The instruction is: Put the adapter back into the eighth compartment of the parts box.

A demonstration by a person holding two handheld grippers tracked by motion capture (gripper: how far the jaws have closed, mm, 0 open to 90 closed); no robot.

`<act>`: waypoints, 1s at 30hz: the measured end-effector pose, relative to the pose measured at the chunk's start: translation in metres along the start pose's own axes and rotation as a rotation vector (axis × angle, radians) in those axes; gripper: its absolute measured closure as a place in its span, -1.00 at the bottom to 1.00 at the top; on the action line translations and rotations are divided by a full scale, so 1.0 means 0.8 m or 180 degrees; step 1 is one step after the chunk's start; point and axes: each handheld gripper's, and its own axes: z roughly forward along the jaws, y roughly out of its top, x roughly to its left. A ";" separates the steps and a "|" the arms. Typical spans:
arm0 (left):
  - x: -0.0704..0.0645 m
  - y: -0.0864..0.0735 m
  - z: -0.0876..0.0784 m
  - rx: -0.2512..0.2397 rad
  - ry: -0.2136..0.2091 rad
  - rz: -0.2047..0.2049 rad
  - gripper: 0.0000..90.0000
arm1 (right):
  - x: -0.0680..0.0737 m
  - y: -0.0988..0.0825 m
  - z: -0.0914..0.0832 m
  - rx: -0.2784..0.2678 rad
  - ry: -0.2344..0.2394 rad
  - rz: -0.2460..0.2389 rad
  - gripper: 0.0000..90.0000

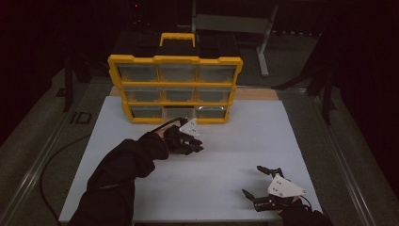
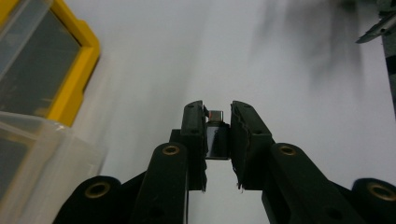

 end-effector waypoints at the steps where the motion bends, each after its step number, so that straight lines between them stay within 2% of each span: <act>1: 0.002 0.001 -0.002 -0.0014 0.0004 -0.0008 0.68 | 0.000 0.000 0.000 0.0000 0.0002 0.0001 -0.81; 6: 0.009 0.002 -0.012 -0.0020 0.0075 -0.0016 0.68 | 0.000 0.000 0.000 -0.0003 0.0002 -0.0002 -0.81; 17: 0.026 -0.003 -0.029 -0.0137 0.0167 -0.0174 0.68 | 0.001 0.000 0.000 0.0003 -0.0006 0.0005 -0.81; 26: 0.038 0.002 -0.044 -0.0148 0.0303 -0.0188 0.68 | 0.000 0.000 0.000 -0.0005 0.0001 -0.0001 -0.81; 30: 0.044 0.001 -0.050 -0.0184 0.0369 -0.0262 0.68 | 0.000 0.000 0.000 -0.0002 0.0004 0.0014 -0.81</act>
